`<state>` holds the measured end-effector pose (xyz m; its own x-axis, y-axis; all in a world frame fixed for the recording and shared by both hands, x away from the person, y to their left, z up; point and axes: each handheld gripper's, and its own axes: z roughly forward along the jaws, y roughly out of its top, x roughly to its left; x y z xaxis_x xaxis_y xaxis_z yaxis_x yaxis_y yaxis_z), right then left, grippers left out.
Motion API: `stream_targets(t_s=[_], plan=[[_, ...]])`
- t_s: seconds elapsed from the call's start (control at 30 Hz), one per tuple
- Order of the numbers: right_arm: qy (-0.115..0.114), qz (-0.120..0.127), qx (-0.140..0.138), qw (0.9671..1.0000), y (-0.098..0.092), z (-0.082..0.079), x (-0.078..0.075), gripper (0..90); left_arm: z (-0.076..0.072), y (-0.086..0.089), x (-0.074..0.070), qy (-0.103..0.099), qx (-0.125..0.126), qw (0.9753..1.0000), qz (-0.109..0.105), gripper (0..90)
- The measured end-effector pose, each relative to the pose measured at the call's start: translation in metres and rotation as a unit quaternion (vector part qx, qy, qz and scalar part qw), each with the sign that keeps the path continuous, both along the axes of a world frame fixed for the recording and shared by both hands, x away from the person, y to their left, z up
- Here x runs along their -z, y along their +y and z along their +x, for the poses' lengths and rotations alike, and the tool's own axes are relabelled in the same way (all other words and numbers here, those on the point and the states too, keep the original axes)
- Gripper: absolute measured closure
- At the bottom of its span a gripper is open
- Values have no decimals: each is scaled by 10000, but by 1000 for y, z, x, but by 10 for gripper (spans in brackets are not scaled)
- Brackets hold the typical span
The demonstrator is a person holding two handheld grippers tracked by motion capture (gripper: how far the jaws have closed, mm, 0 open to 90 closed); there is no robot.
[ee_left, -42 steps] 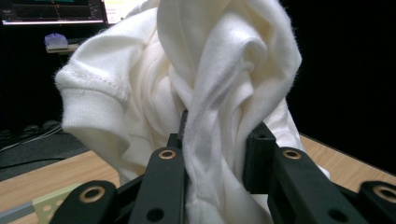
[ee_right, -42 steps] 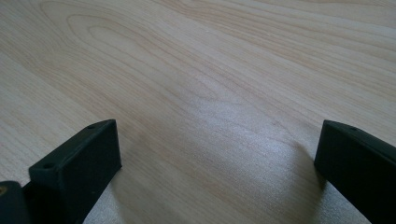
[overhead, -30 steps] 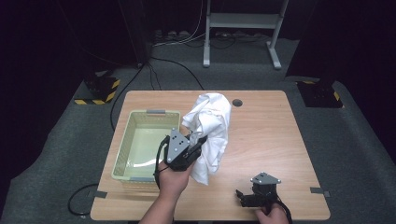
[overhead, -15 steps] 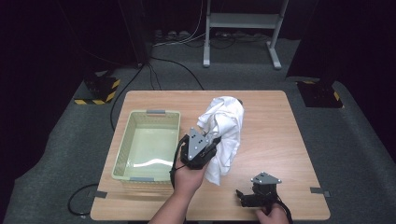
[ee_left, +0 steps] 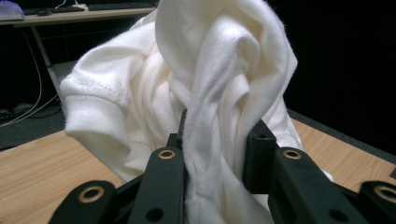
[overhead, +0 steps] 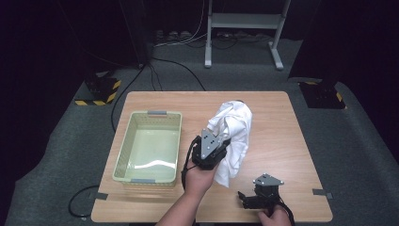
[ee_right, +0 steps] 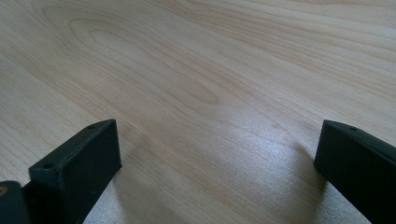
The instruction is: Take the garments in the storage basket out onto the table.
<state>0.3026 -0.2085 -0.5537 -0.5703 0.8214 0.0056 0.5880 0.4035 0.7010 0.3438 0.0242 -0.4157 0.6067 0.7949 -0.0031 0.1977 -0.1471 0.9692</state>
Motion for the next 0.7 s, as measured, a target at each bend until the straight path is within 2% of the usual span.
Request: stream_targets(t_s=[0.7], plan=[[-16,4,-1,10000,0,0,0,0,19,-15,37,540,-79,9984,114,731]])
